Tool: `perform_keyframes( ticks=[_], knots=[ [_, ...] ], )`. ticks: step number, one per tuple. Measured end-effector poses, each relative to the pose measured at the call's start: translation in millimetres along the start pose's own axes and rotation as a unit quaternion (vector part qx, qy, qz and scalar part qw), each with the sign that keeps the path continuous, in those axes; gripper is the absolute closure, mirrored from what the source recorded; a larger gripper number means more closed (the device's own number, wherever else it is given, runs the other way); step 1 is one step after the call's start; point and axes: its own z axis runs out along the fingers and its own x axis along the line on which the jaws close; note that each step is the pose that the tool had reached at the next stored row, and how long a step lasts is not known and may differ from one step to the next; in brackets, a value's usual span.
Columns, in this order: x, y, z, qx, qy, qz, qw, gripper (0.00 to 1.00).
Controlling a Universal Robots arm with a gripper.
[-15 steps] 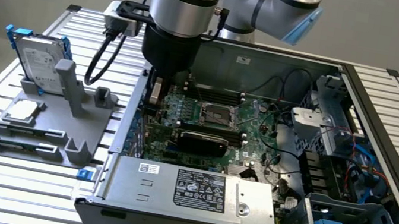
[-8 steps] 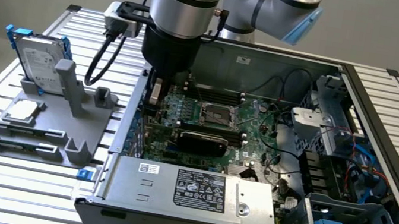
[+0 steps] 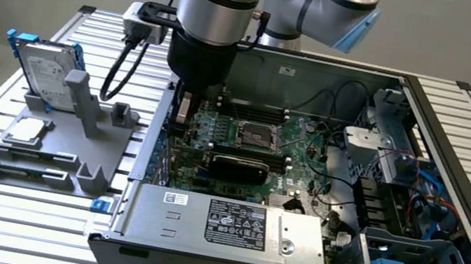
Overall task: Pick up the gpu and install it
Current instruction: 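Press down on the gpu until it lock into place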
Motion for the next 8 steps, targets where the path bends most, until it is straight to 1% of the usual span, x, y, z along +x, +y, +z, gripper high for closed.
perform_keyframes(
  ticks=[4, 8],
  knots=[
    [0.2, 0.0, -5.6, -0.0008, 0.0005, 0.0, 1.0, 0.89],
    [0.3, -3.9, -7.8, -0.0009, 0.0004, 0.0, 1.0, 0.89]
  ],
)
